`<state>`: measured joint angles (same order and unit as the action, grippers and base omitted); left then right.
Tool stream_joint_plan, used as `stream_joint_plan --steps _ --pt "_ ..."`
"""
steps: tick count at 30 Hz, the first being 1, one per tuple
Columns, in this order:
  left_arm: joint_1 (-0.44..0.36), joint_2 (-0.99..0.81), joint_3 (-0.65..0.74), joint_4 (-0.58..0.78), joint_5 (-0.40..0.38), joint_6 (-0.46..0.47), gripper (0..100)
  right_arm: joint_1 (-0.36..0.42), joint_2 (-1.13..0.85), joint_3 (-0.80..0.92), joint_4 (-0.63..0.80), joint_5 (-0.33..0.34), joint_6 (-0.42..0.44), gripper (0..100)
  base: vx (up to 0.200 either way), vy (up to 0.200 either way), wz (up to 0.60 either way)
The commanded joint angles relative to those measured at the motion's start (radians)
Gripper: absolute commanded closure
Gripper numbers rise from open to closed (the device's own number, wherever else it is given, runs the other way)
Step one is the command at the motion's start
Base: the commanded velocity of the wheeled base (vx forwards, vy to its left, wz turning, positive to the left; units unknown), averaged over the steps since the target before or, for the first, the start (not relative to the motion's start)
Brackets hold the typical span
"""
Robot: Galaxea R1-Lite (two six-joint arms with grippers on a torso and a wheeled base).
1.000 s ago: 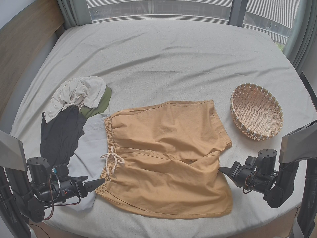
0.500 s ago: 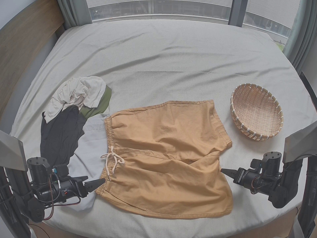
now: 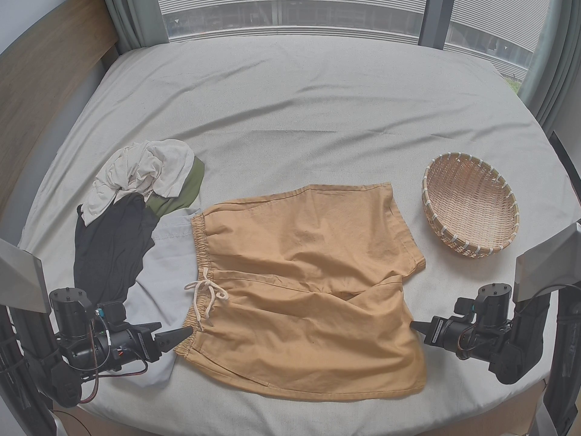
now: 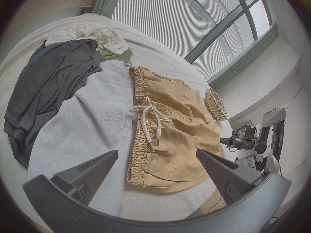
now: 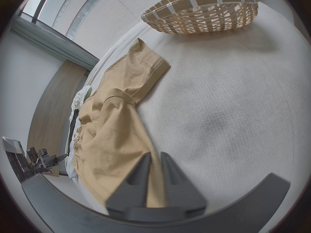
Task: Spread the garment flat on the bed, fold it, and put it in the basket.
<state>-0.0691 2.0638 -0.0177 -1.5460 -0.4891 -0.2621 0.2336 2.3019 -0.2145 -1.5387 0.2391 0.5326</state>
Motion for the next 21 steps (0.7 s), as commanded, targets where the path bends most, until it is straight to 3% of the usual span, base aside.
stream_joint_plan --steps 1,17,20,21 --pt "0.002 0.001 0.016 0.0 0.0 -0.002 0 0.001 0.031 -0.029 -0.001 0.0 0.0 100 0.0 0.0 0.0" --pt "0.0 0.001 0.015 0.0 0.0 0.0 0 -0.06 -0.174 0.119 -0.001 -0.014 -0.006 100 0.0 0.0 0.0" --pt "0.002 0.001 0.016 -0.002 0.0 0.0 0 -0.059 -0.171 0.116 -0.001 -0.037 -0.006 100 0.0 0.0 0.0" --pt "0.005 -0.001 0.016 0.0 0.0 0.0 0 -0.05 -0.164 0.118 -0.001 -0.084 -0.006 100 0.0 0.0 0.0"
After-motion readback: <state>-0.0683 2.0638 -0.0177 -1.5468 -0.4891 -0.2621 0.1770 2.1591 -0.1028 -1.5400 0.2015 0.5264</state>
